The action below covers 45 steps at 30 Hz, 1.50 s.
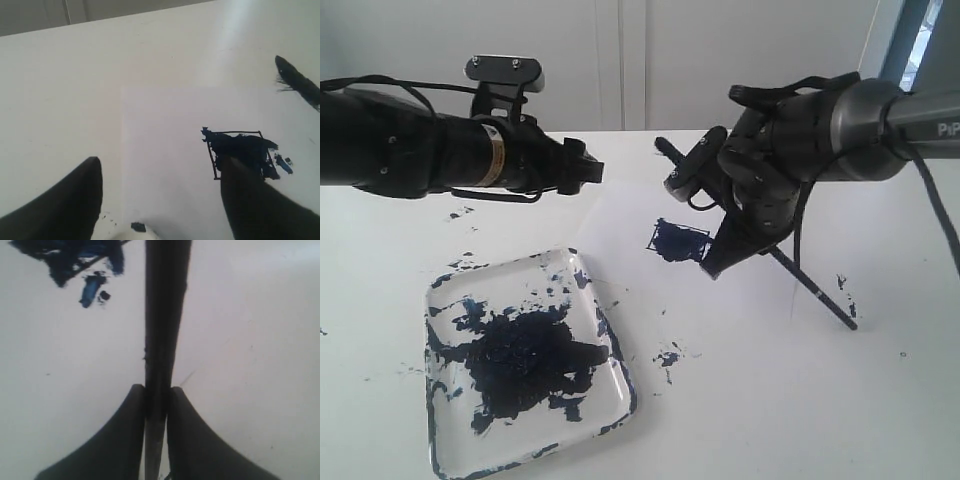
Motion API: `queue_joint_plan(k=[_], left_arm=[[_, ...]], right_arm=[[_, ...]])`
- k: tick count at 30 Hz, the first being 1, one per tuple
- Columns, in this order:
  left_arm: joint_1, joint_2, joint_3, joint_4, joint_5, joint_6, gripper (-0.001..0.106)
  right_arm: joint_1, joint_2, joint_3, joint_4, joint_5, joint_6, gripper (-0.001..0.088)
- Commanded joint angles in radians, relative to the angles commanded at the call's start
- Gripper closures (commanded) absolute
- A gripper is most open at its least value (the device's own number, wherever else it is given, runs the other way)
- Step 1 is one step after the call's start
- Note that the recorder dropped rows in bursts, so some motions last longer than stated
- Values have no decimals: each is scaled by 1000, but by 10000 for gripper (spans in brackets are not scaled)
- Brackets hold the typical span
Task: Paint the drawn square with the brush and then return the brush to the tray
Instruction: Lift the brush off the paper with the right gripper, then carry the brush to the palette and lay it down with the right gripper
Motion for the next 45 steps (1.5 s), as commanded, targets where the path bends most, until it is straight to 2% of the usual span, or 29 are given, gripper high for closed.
queue_joint_plan(k=[4,9,12,15,21,29,38,40,45], left_arm=[[0,-78,79,0,-8,-26,435],[0,-154,156,0,-35,-30,435],[0,-196,195,-6,-35,-30,435],[0,-236,234,-15,-38,-30,435],[0,-318,294,-39,-46,-30,435],[0,-435,369,-45,-49,-30,435],[0,-536,453,-45,-28,-49,435],[0,-558,473,-45,-7,-51,435],[0,-611,513,-42,32,-53,435]], right_arm=[[26,-41,65,124,-37,-152,868],[82,-57,120,353,-40,-370,868],[121,-57,142,463,-52,-450,868],[157,-57,155,513,-66,-457,868],[218,-57,175,524,-60,-457,868],[259,-55,221,534,-61,-452,868],[261,-55,235,548,-134,-416,861],[261,-55,235,548,-155,-395,814],[261,-55,235,548,-164,-384,631]])
